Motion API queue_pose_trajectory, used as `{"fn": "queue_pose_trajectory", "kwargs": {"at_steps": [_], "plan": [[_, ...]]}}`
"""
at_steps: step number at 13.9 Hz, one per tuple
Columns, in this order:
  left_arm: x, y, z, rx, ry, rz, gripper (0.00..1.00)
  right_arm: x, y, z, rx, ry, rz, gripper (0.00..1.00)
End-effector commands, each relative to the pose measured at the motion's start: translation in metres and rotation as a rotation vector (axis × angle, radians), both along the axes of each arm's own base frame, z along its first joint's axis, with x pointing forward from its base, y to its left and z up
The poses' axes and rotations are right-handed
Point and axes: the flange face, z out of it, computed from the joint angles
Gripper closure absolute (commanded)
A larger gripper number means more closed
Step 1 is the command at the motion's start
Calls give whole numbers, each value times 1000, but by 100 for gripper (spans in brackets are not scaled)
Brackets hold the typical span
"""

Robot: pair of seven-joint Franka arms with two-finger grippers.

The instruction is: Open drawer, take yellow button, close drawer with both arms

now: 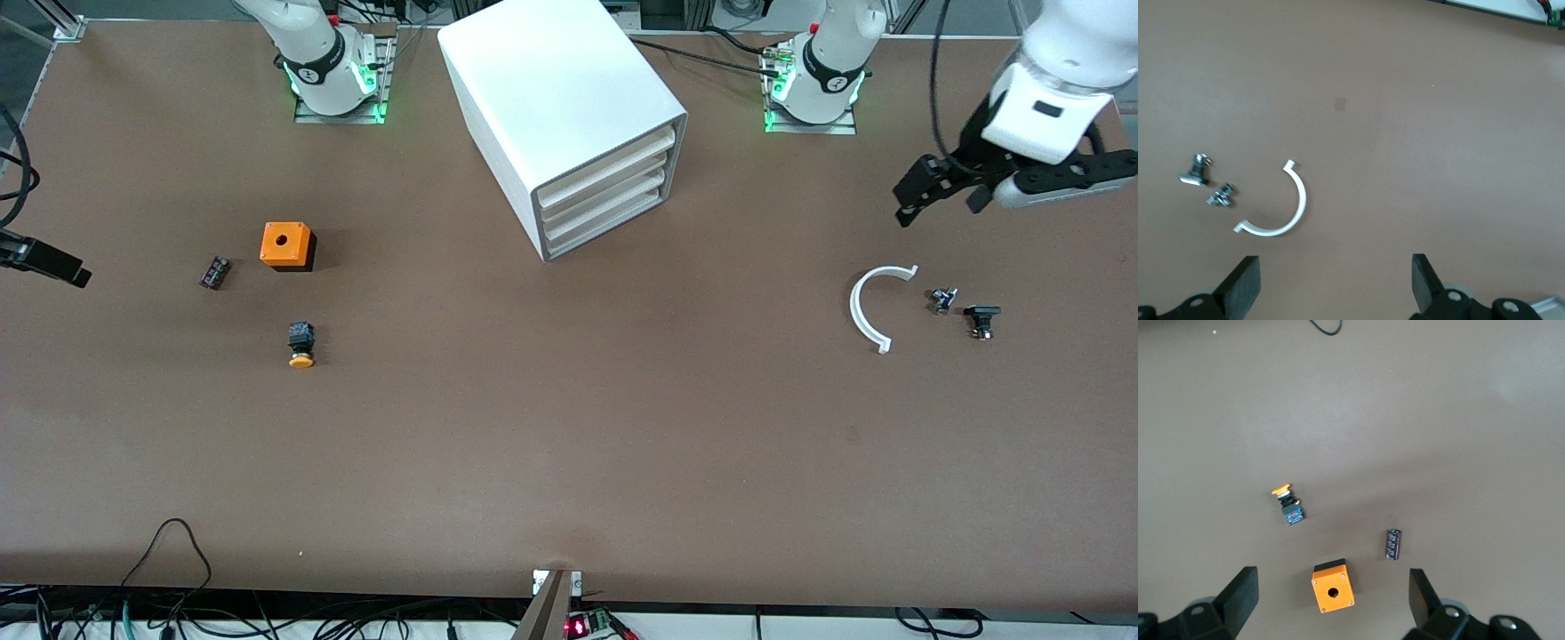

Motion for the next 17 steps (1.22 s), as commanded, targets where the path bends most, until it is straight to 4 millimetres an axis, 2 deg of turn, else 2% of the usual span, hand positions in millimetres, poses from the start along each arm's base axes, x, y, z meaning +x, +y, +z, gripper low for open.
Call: {"fn": "queue_pose_trajectory", "kwargs": {"at_steps": [1, 3, 5, 7, 8, 14, 17], "plan": [[15, 10, 10, 20, 30, -104, 0, -13, 1, 6, 15, 0, 21, 0], [29, 19, 8, 15, 70, -90, 0, -20, -5, 3, 19, 4, 35, 0], [31, 19, 9, 18, 95, -91, 0, -30, -4, 1, 24, 1, 65, 0], [41, 20, 14, 19, 105, -149, 0, -43, -5, -1, 33, 17, 102, 0], [46, 22, 9, 21, 113, -184, 0, -50, -5, -1, 37, 18, 100, 0], [47, 25, 8, 19, 118, -184, 0, -68, -2, 8, 46, 24, 122, 0], [47, 20, 10, 21, 113, -186, 0, -66, -2, 6, 45, 23, 123, 0]]}}
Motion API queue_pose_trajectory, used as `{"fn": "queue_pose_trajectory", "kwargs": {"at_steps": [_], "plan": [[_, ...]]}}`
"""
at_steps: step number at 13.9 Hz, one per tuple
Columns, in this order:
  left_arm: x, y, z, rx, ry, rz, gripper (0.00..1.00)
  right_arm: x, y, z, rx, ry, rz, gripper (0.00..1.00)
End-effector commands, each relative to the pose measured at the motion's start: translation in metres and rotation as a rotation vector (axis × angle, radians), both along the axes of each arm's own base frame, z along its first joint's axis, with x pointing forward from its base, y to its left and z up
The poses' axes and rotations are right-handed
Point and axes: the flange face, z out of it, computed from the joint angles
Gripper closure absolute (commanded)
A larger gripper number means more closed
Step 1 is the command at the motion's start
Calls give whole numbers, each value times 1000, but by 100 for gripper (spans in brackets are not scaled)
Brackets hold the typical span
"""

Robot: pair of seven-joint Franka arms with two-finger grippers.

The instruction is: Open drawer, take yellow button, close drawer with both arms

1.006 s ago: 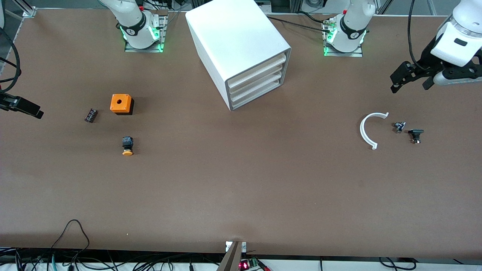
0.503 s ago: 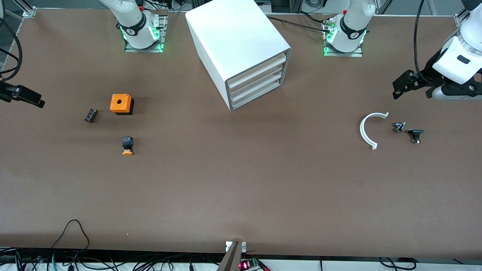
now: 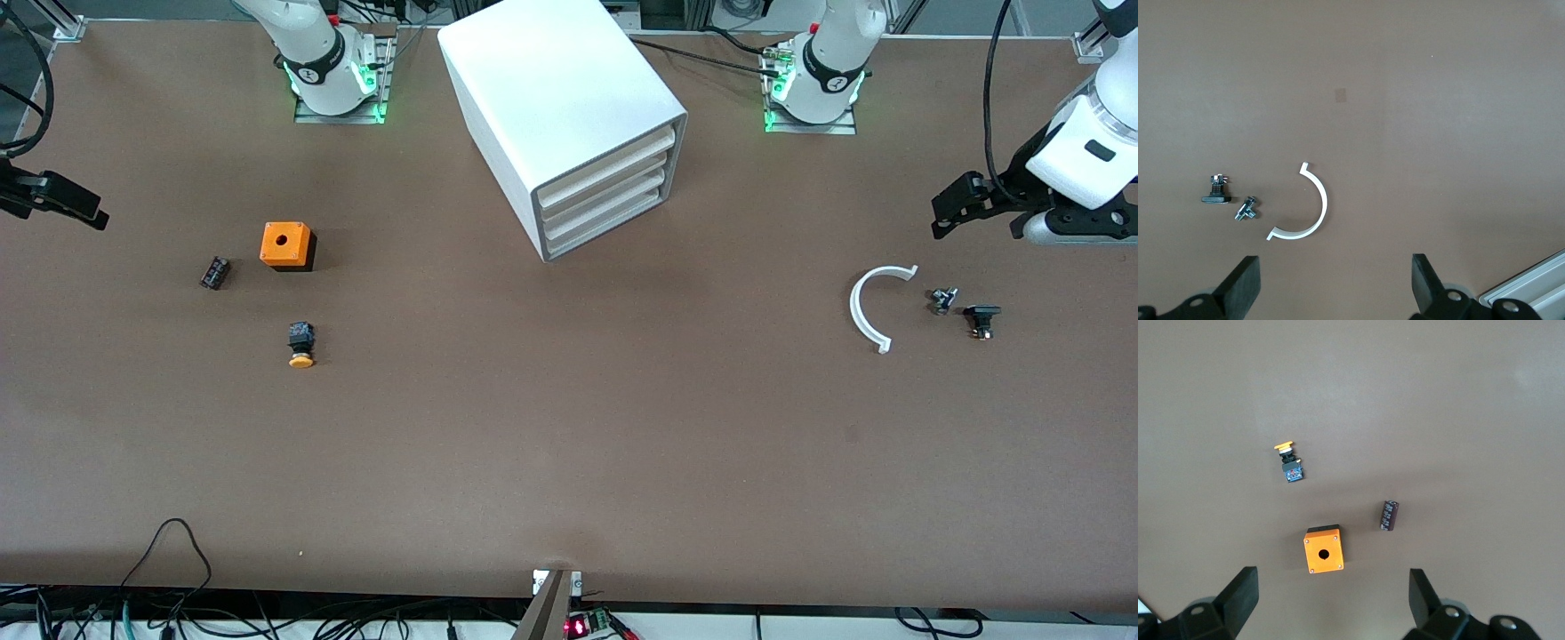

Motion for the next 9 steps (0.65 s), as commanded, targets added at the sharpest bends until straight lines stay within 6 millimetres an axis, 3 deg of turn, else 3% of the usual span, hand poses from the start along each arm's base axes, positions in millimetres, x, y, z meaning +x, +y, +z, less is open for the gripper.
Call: {"fn": "queue_pose_trajectory", "kwargs": {"at_steps": [1, 9], "plan": [[3, -2, 9, 11, 2, -26, 0, -4, 2, 0, 18, -16, 19, 0], [3, 1, 7, 3, 7, -18, 0, 0, 1, -4, 17, -7, 39, 0]]}}
